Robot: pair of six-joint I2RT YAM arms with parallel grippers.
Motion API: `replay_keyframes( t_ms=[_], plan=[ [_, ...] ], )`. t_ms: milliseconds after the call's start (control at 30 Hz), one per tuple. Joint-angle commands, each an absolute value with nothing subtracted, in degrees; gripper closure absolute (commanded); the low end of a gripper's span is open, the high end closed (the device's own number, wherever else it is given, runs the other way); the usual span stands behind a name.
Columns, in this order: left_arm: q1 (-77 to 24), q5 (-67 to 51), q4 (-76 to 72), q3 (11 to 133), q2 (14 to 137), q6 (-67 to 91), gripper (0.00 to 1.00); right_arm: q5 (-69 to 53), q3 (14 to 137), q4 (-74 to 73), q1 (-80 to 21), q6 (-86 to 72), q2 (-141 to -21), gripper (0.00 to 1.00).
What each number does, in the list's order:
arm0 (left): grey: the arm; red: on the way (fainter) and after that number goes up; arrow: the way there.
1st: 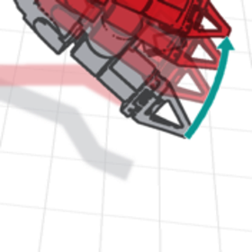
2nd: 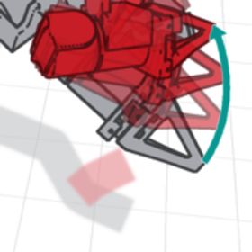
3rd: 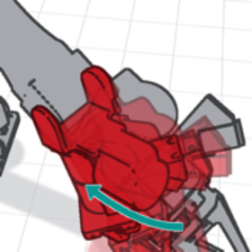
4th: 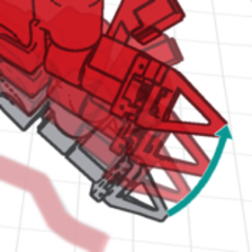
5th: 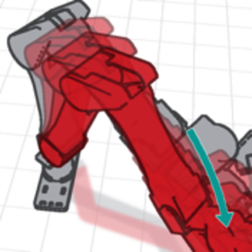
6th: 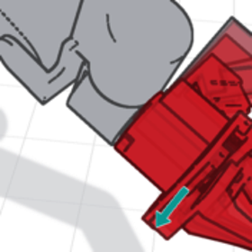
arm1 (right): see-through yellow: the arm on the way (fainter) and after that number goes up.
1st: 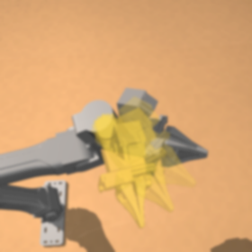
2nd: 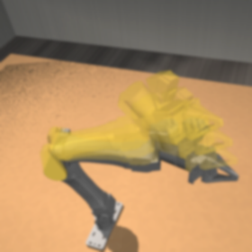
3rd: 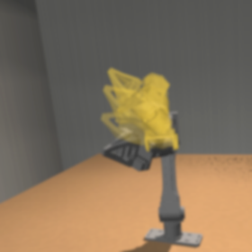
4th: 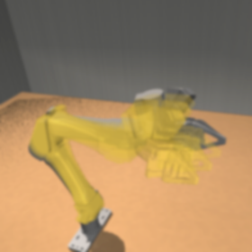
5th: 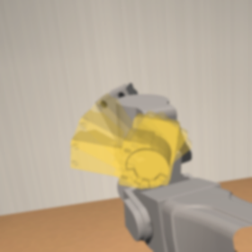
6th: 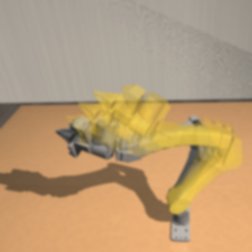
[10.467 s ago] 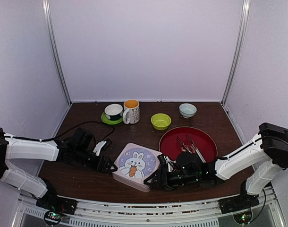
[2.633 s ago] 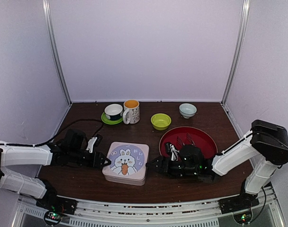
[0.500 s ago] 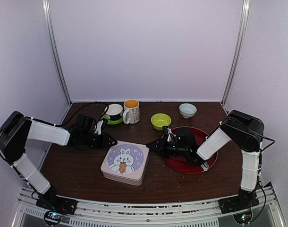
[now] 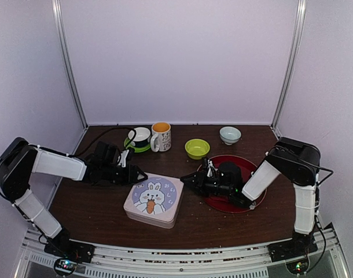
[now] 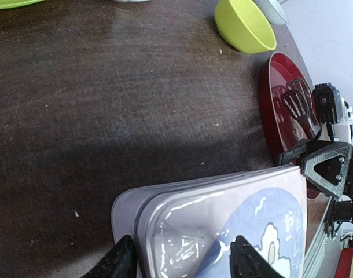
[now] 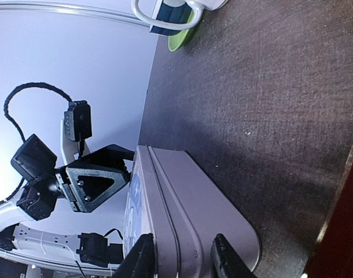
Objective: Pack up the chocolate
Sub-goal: Press the box lid onto the packing box.
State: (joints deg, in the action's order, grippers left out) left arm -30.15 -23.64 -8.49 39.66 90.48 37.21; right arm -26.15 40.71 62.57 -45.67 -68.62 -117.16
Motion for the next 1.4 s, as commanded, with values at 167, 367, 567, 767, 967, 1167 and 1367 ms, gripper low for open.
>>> replay_keyframes(
  t_ms=[167, 367, 567, 767, 967, 1167, 1367],
  plan=[
    [-31.0, -22.7, -6.1, 39.9, 84.2, 35.4, 0.35, -26.4, 37.0, 51.6, -47.6, -67.0, -120.1, 0.66],
    [-31.5, -22.7, -7.5, 37.7, 83.5, 36.2, 0.35, -24.7, 36.2, 55.0, -49.3, -68.2, -122.8, 0.70],
    [-31.7, -22.0, -7.5, 35.6, 81.4, 36.5, 0.35, -23.4, 34.6, 59.5, -50.4, -69.9, -126.3, 0.73],
    [-31.8, -21.3, -6.3, 34.4, 79.4, 36.1, 0.35, -22.1, 33.8, 58.4, -51.3, -69.1, -126.2, 0.76],
    [-31.9, -20.5, -4.1, 33.8, 76.5, 35.3, 0.35, -20.6, 32.9, 56.7, -51.5, -67.3, -122.3, 0.73],
    [-31.9, -18.9, 0.6, 34.0, 70.4, 32.8, 0.35, -17.3, 33.5, 47.9, -50.9, -61.2, -113.7, 0.68],
    [-31.3, -17.5, 1.9, 34.6, 68.2, 31.7, 0.37, -17.2, 35.3, 40.7, -47.7, -55.3, -106.1, 0.66]
  ],
)
